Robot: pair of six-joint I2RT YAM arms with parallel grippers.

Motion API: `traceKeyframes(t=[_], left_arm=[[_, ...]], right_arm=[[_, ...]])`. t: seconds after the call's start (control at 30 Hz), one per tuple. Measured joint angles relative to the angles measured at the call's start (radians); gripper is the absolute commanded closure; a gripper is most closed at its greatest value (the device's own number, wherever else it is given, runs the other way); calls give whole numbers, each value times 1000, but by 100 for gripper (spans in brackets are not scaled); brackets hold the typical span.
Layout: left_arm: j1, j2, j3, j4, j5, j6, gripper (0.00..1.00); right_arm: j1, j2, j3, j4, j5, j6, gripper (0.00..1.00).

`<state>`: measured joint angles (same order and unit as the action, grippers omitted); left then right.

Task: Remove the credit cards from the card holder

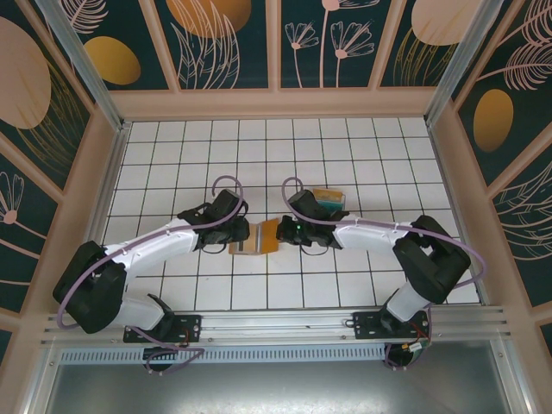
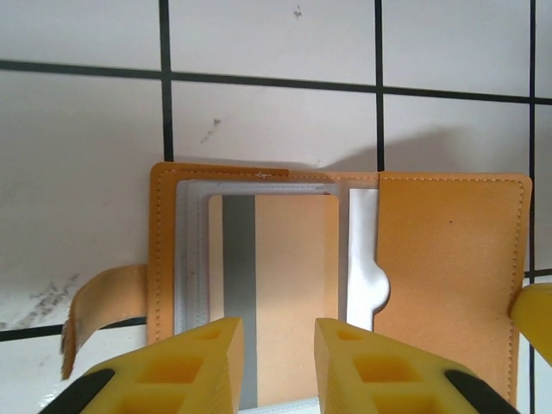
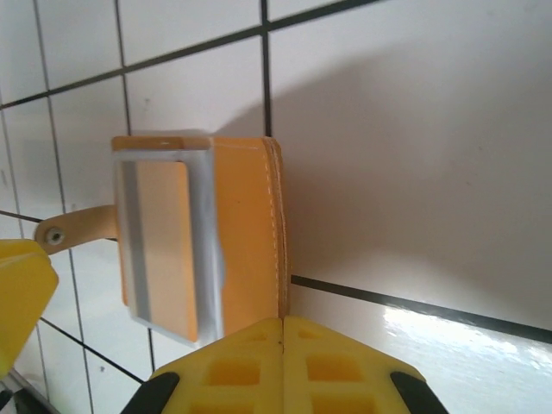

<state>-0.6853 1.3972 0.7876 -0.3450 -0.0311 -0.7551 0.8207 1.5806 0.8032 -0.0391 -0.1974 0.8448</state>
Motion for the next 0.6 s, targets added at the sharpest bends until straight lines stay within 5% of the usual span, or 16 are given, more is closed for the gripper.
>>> traceKeyframes(t=[0.13, 0.3, 0.6], left_arm=[[13, 0, -19, 27, 27, -21, 78], [26, -3, -21, 35, 27, -24, 85], [61, -3, -26, 30, 11, 3, 90]], right_arm=[[0, 2, -1, 2, 13, -3, 75], [0, -16, -1, -28, 56, -14, 60], [13, -95, 81, -138, 146, -55, 59]])
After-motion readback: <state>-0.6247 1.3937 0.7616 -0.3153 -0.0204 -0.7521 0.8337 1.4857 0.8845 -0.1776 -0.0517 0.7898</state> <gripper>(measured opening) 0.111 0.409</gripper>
